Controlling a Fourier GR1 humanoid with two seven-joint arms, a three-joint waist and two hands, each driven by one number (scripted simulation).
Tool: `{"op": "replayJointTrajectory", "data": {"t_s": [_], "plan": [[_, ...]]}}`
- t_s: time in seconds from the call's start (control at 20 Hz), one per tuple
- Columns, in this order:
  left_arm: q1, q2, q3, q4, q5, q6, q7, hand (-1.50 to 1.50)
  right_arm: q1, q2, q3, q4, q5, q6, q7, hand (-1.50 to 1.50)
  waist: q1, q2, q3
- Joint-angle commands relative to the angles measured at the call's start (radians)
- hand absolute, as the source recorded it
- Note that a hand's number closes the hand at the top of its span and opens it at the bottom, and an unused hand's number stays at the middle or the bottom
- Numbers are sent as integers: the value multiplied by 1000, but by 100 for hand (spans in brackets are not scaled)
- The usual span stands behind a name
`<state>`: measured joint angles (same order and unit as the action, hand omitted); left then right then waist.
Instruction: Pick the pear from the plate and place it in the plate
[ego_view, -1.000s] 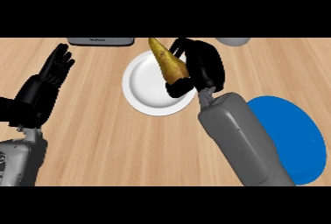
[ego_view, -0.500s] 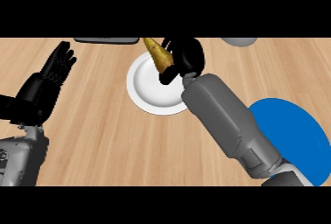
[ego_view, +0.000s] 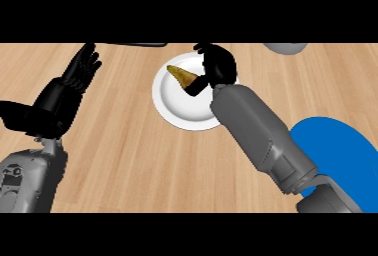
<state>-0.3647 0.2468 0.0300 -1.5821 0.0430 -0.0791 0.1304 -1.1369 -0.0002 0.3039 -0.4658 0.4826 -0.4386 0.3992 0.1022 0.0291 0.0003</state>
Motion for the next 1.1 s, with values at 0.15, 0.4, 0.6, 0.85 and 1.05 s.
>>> {"op": "replayJointTrajectory", "data": {"t_s": [0.15,0.4,0.6,0.85,1.05], "plan": [[-38,5,12,50,3,-17,-41,0,-3,0,-42,31,-173,-66,-174,-150,24,15,0],[-3,-9,-8,22,-25,7,-28,0,-8,0,-94,8,-267,-213,-266,-150,21,4,1],[-14,-1,15,2,2,0,2,0,5,0,-144,-22,-389,-228,-381,-150,7,-2,1],[20,18,38,-15,8,-6,21,0,-11,-21,-256,21,-469,-182,-457,-150,-51,-13,0],[57,18,40,-60,1,1,37,0,59,-30,-318,22,-510,-179,-593,-150,-66,-19,1]]}}
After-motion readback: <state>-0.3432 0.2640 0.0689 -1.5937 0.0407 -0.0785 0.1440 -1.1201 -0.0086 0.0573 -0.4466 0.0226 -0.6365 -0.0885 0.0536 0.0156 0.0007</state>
